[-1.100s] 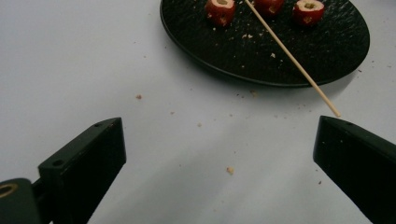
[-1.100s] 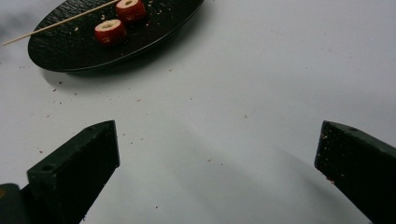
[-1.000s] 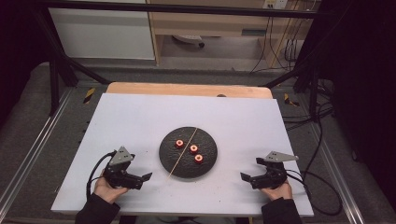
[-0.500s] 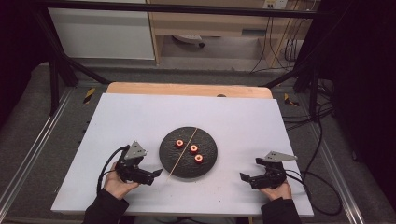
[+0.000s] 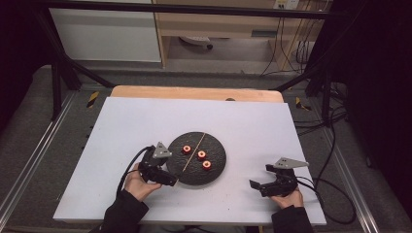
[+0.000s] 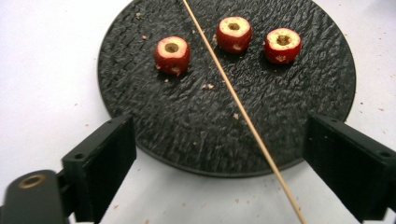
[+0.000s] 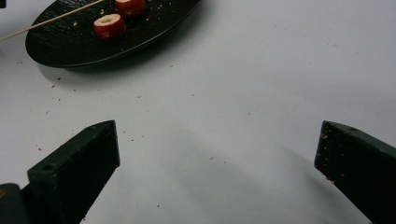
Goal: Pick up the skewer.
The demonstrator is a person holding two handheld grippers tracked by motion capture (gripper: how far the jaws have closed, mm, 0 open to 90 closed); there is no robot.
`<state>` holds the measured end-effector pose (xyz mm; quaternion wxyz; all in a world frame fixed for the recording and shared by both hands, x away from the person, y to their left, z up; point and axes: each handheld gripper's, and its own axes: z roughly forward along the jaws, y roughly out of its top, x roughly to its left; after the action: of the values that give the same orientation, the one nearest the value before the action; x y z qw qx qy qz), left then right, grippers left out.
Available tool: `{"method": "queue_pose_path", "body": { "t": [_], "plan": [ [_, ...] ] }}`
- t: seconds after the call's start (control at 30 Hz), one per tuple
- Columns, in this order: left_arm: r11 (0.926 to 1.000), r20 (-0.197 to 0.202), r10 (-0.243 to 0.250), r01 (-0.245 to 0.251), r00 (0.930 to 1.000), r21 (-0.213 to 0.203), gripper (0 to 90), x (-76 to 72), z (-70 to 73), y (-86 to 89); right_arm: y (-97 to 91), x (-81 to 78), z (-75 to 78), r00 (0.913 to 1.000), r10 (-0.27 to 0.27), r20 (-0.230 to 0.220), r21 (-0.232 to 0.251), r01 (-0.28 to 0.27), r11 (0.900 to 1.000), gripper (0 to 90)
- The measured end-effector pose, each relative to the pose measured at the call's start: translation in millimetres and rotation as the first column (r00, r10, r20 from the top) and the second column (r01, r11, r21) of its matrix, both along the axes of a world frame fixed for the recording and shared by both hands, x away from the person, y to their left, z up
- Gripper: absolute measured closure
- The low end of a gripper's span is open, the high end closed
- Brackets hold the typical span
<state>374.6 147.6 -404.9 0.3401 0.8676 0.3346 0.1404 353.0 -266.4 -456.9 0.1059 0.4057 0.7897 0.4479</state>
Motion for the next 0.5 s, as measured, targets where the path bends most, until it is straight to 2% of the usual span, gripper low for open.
{"method": "queue_pose_path", "body": {
  "t": [0.13,0.3,0.33,0.5],
  "plan": [
    [0.9998,-0.030,0.016,-0.017,0.9994,-0.005,18.2,2.5,-3.6,-8.9,0.2,0.3,-0.5,1.0000,0.003,0.001,-0.001,-0.003,1.0000,0.6],
    [0.9993,-0.055,0.037,-0.037,0.9978,0.009,30.1,4.4,-6.3,-17.3,0.4,0.2,-0.4,1.0000,0.001,-0.003,0.001,-0.001,1.0000,0.6],
    [0.9990,-0.060,0.042,-0.041,0.9973,0.016,30.1,5.1,-6.8,-19.4,0.4,0.2,-0.4,1.0000,0.002,-0.003,0.001,-0.002,1.0000,0.6],
    [0.9973,-0.077,0.061,-0.058,0.9951,0.045,46.5,8.3,-8.6,-28.6,0.6,0.1,-0.5,1.0000,0.003,-0.003,0.004,-0.003,1.0000,0.7]
  ]
}}
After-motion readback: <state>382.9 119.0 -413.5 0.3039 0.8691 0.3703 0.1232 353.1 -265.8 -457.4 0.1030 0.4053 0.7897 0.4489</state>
